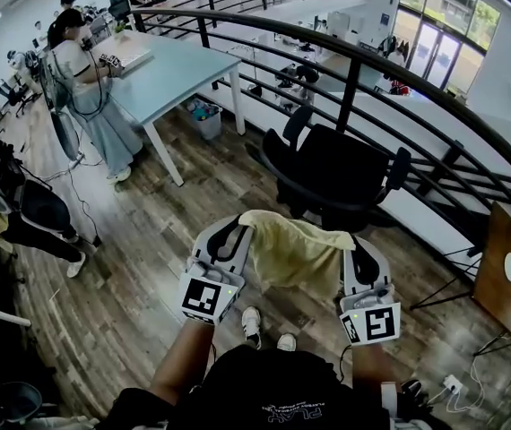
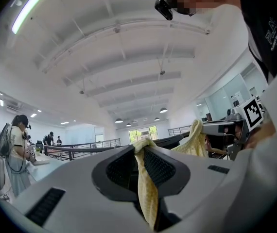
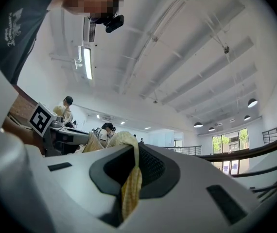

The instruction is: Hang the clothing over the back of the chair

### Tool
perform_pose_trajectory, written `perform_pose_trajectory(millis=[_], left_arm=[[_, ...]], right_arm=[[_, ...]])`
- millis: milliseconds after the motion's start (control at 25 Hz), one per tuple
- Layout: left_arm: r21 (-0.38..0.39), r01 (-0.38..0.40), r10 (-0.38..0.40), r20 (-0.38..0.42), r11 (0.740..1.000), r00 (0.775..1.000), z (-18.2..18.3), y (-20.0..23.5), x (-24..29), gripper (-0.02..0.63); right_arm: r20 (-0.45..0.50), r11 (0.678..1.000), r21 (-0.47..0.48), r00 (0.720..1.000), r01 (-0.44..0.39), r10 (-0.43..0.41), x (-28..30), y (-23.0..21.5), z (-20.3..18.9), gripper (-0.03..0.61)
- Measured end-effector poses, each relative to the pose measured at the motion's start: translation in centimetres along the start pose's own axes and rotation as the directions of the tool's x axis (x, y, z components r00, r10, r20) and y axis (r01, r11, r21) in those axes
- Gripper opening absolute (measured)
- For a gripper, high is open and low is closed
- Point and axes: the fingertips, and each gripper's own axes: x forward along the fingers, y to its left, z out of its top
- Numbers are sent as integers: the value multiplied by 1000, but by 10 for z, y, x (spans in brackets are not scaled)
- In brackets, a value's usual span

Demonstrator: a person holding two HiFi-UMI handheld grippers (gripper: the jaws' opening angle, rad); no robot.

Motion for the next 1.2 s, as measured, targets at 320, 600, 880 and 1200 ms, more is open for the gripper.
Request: perform_pose_trajectory(millis=[320, 600, 880, 1200], left_arm=[[-26, 61, -61, 29, 998, 998, 1, 26, 28, 67], [-12, 113, -112, 78, 994, 991, 15, 53, 61, 67], [28, 183, -185, 135, 983, 973, 22, 72, 92, 67], [20, 271, -270, 166, 962, 948, 25, 82, 116, 67]], right_arm=[[18, 997, -29, 997, 74, -74, 28, -10, 6, 26], [37, 987, -71, 989, 145, -143, 51, -25, 20, 26], [57, 961, -123, 968, 249, -243, 69, -35, 26, 26], [46, 918, -185, 936, 351, -349, 75, -46, 31, 26]])
